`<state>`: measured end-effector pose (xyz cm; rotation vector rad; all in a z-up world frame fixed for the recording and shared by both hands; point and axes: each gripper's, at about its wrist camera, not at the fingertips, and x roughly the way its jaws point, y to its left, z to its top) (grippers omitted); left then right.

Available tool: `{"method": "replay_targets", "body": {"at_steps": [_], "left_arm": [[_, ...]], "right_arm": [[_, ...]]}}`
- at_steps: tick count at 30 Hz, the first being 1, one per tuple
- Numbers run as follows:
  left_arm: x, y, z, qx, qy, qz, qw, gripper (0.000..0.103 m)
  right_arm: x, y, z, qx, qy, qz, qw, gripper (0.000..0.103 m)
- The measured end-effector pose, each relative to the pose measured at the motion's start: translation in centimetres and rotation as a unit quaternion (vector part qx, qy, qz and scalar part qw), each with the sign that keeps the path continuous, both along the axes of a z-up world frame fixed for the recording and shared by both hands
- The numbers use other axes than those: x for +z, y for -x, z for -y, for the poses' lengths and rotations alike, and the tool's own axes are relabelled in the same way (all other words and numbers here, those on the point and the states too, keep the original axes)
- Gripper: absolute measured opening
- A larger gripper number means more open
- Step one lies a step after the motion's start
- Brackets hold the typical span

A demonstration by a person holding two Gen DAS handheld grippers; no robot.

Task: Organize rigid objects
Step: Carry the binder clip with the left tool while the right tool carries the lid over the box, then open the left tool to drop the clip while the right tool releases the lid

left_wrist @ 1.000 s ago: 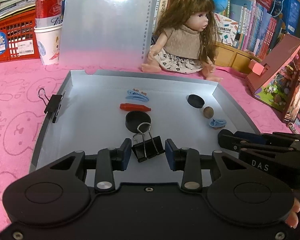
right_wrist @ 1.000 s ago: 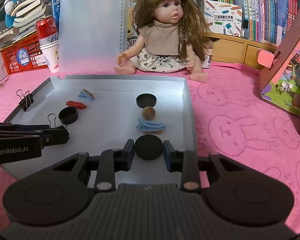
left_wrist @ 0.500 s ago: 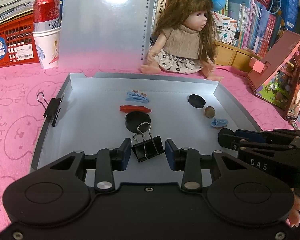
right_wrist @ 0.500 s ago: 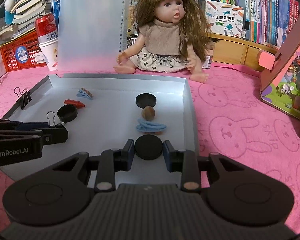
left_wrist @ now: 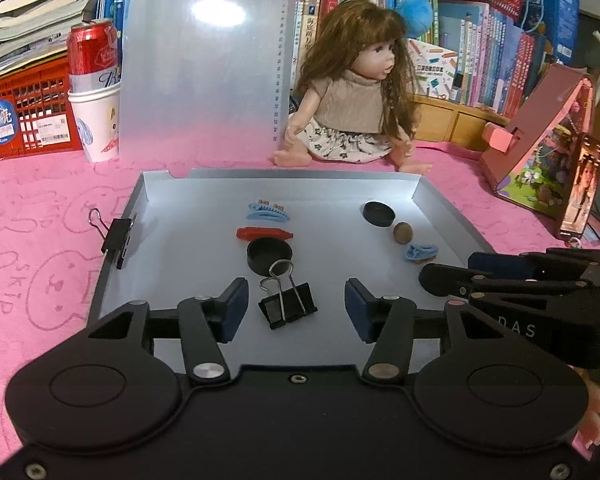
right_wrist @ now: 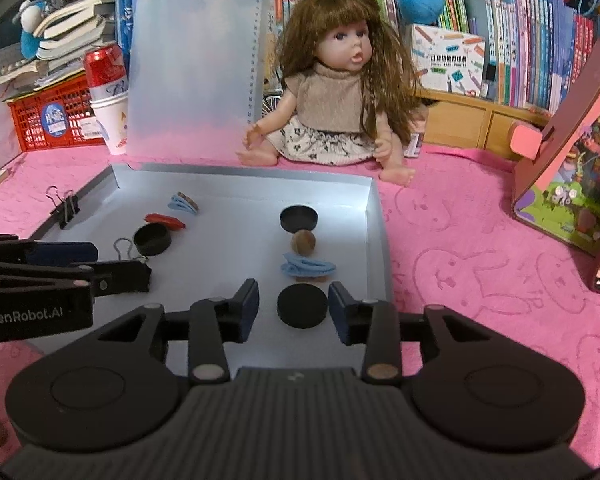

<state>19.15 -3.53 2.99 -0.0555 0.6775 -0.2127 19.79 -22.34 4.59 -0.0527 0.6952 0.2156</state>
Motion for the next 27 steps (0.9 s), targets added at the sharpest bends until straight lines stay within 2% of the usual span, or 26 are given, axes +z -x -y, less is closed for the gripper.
{"method": "replay_targets", "body": {"at_steps": [4, 8, 11, 16, 27], "left_arm": [[0.7, 1.3, -0.2, -0.010, 0.002, 0.009, 0.9999, 0.058], [1.5, 3.1, -0.7, -0.023, 0.007, 0.024, 0.9994, 0.069], [1.8, 4.5, -1.2, -0.031, 0.011, 0.030, 0.9990, 0.073], [2.1, 6.9, -2.0, -0.036, 0.007, 0.042, 0.9984, 0.075], [1.2, 11.8, -3.8, -0.049, -0.005, 0.042, 0.9979, 0.075]], "right_arm": [[0.8, 1.1, 0.2, 0.007, -0.007, 0.009, 1.000, 0.063], [1.5, 2.4, 0.3, 0.017, -0.008, 0.021, 1.000, 0.072], [1.8, 3.7, 0.5, 0.027, -0.002, 0.031, 0.999, 0.077], [2.0, 6.0, 0.7, 0.041, 0.004, 0.042, 0.998, 0.082], [0.8, 10.6, 2.2, 0.056, 0.024, 0.051, 0.997, 0.084]]}}
